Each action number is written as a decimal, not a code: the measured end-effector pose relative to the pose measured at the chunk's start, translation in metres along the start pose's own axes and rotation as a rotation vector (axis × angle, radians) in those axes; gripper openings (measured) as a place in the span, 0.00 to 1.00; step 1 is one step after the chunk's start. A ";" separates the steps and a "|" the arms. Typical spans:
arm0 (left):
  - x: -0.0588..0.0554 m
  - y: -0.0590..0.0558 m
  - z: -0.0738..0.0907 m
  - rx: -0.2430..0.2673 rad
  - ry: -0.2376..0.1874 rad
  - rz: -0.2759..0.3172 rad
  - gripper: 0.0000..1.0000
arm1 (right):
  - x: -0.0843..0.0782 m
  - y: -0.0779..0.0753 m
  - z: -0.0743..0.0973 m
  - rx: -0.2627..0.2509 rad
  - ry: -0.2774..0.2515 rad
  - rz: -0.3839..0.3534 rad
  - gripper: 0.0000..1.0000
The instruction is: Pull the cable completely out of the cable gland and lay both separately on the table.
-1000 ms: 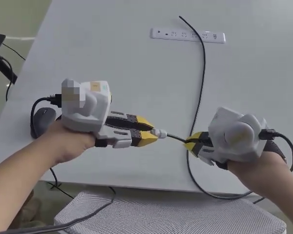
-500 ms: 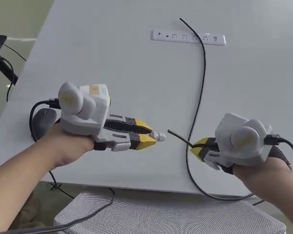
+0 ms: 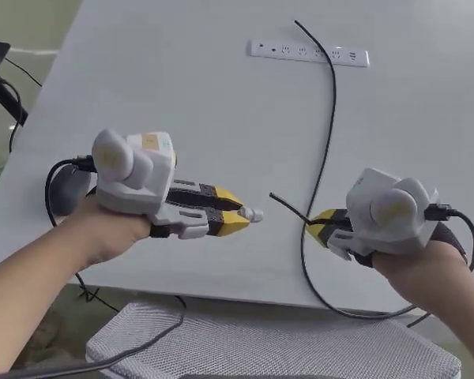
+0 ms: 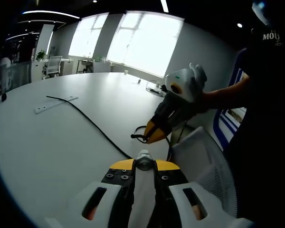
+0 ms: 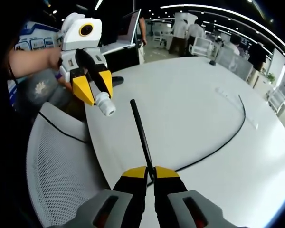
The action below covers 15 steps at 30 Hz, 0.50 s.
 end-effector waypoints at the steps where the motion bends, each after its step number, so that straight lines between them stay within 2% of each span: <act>1: -0.001 0.001 0.001 0.003 -0.001 0.001 0.15 | 0.001 -0.002 -0.001 -0.002 0.000 0.002 0.00; 7: -0.009 0.009 0.008 0.029 -0.003 0.005 0.15 | 0.021 -0.013 -0.015 -0.018 -0.024 0.023 0.00; 11: -0.014 0.014 0.013 0.048 -0.006 0.005 0.15 | 0.036 -0.015 -0.030 0.000 -0.024 0.030 0.00; 15: -0.025 0.023 0.020 0.086 0.004 -0.011 0.15 | 0.050 -0.016 -0.049 0.017 -0.029 0.044 0.00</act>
Point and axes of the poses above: the centre of the closed fingertips' face, and the gripper's own axes: z roughly backward along the fingers, y roughly to its left, x roughly out of its top, the point moved 3 cm from there along z, roughly backward along the fingers, and after that the axes turned 15 degrees about -y, right-handed, at the moved point
